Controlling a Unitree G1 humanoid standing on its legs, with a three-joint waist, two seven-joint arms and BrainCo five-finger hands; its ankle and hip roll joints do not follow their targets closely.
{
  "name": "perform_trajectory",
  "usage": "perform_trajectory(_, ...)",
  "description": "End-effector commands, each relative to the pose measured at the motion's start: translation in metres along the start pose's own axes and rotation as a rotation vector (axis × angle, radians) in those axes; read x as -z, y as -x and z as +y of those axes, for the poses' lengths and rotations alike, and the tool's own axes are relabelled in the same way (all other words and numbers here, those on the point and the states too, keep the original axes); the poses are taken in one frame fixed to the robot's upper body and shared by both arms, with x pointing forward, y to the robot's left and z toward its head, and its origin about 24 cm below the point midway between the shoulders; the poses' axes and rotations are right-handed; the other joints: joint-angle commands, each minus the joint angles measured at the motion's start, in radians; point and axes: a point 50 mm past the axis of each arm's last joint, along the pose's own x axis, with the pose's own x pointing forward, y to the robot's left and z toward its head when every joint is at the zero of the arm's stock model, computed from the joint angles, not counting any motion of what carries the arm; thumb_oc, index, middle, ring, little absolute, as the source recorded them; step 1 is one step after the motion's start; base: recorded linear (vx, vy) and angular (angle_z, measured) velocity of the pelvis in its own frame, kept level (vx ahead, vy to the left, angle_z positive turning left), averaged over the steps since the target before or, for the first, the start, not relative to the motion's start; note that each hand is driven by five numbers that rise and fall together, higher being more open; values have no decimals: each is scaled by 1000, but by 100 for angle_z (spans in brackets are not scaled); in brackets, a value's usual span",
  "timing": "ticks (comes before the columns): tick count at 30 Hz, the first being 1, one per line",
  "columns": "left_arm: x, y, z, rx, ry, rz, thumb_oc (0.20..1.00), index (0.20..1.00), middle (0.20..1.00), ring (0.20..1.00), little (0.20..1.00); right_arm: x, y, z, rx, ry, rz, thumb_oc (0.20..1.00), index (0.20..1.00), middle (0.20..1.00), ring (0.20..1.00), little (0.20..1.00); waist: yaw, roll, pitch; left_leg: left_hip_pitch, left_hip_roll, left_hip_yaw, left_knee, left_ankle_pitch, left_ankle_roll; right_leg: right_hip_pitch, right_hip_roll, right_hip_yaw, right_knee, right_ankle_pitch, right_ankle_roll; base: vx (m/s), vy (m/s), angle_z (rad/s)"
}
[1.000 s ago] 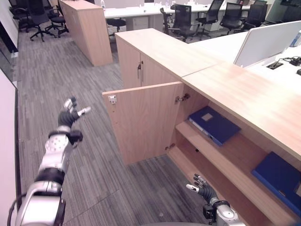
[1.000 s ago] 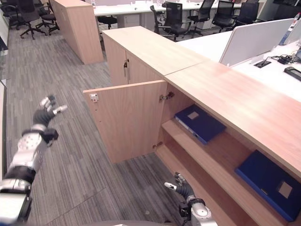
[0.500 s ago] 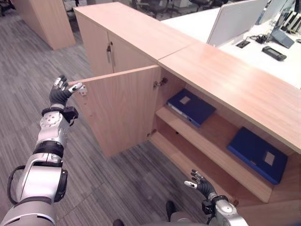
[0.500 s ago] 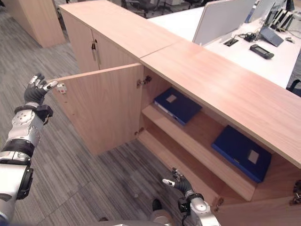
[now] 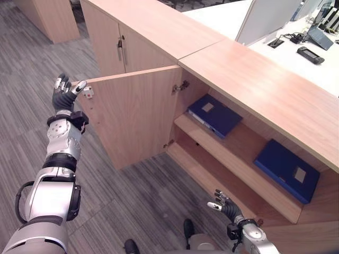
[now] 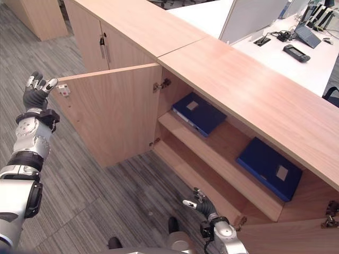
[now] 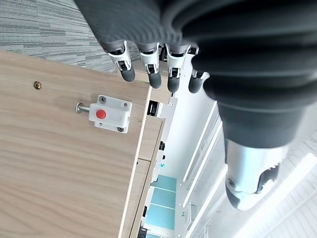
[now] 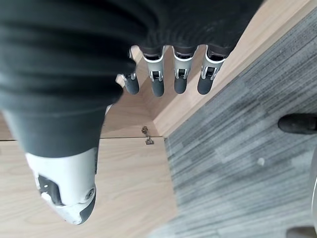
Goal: Put the empty folder in the office cabinet
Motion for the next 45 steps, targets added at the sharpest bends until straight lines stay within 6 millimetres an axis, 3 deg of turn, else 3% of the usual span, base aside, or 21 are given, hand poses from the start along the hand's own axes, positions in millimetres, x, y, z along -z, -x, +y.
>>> perform_trajectory(1, 18, 0, -29, 122, -87, 100, 1000, 1000, 1000, 1000, 1000, -40, -13, 13, -54, 12, -167, 1000, 1000, 1000, 1000, 1000, -23, -6, 28, 57, -14, -96, 22, -123, 19, -68, 14, -1, 47, 46, 80, 0, 0, 0)
perform_trajectory(9, 50, 24, -61, 372, -270, 155, 1000, 1000, 1000, 1000, 1000, -44, -10, 9, -63, 22, -187, 1000, 1000, 1000, 1000, 1000, 6, 4, 34, 58, -15, -113, 21, -125, 23, -55, 10, -24, 39, 36, 80, -4, 6, 3)
perform_trajectory(12, 54, 28, -60, 394, -318, 162, 1000, 1000, 1000, 1000, 1000, -44, -9, 7, -64, 29, -189, 1000, 1000, 1000, 1000, 1000, 14, 6, 34, 56, -15, -120, 20, -124, 24, -49, 8, -32, 35, 34, 80, -23, -2, 10)
perform_trajectory(18, 56, 33, -52, 350, -241, 146, 1000, 1000, 1000, 1000, 1000, -40, -8, 8, -59, 21, -177, 1000, 1000, 1000, 1000, 1000, 36, 8, 32, 54, -16, -139, 19, -125, 25, -31, 3, -51, 31, 30, 80, -16, -10, 6)
perform_trajectory(21, 69, 49, -60, 386, -171, 160, 1000, 1000, 1000, 1000, 1000, -40, -8, 8, -56, 14, -180, 1000, 1000, 1000, 1000, 1000, 49, 15, 31, 56, -19, -149, 19, -127, 27, -25, -2, -57, 30, 26, 80, -11, 23, 7)
perform_trajectory(24, 101, 101, -82, 519, -30, 219, 1000, 1000, 1000, 1000, 1000, -39, -7, 6, -30, 4, -179, 1000, 1000, 1000, 1000, 1000, 92, 41, 32, 54, -33, -173, 22, -129, 39, -7, -19, -81, 34, 11, 76, -22, 44, 10)
perform_trajectory(29, 111, 131, -84, 601, -6, 251, 1000, 1000, 1000, 1000, 1000, -33, -4, 1, -11, 8, -156, 1000, 1000, 1000, 1000, 1000, 115, 56, 28, 54, -40, -192, 23, -129, 44, 6, -30, -101, 41, 3, 72, -8, 20, 9)
perform_trajectory(42, 127, 170, -82, 685, 29, 340, 1000, 1000, 1000, 1000, 1000, -24, -3, 0, 9, -11, -122, 1000, 1000, 1000, 1000, 1000, 144, 67, 13, 56, -45, -217, 25, -129, 48, 26, -41, -128, 50, -7, 68, -3, 0, 7)
perform_trajectory(45, 129, 173, -74, 661, 17, 352, 1000, 1000, 1000, 1000, 1000, -24, -2, -2, 22, -26, -123, 1000, 1000, 1000, 1000, 1000, 149, 70, 9, 58, -47, -219, 25, -130, 49, 29, -43, -131, 53, -9, 67, 0, 0, 0)
